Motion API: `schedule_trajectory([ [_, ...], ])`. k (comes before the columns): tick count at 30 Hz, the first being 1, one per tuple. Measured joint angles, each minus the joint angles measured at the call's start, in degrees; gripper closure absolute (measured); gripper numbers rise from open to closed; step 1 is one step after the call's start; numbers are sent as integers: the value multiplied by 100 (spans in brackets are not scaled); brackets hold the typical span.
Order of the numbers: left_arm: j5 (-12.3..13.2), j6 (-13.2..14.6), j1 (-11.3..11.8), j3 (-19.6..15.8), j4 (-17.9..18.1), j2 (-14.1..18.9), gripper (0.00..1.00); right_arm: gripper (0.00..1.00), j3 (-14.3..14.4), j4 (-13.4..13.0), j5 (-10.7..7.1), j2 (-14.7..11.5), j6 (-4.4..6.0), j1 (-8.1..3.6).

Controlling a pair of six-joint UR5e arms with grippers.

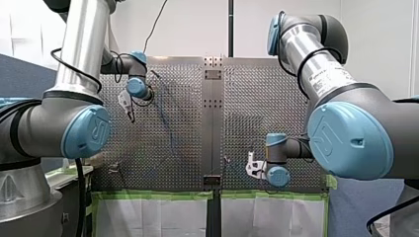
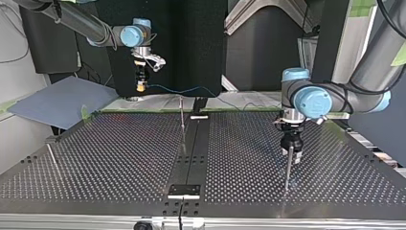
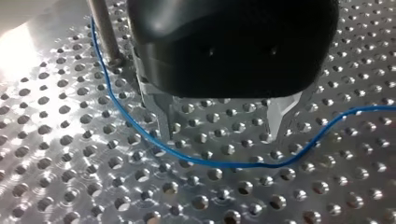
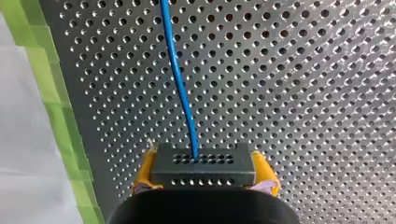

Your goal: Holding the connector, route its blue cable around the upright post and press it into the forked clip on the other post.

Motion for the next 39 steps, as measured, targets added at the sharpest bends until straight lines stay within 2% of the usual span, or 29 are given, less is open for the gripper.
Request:
schedule_trajectory([
  [11, -419, -47, -44, -26, -496, 350, 0, 100, 2, 29, 11, 19, 25, -17],
  [14, -551, -51, 0, -135, -606, 517, 0, 100, 2, 26, 10, 24, 26, -25],
  [19, -632, -29, 69, -392, -621, 795, 0, 100, 2, 28, 7, 30, 29, -37],
  [28, -961, 345, 176, -796, -975, 1248, 0, 100, 2, 68, 26, 94, 17, -47],
  [39, -1296, 938, 131, -756, -1567, 1842, 0, 100, 2, 5, 33, 277, 27, -62],
])
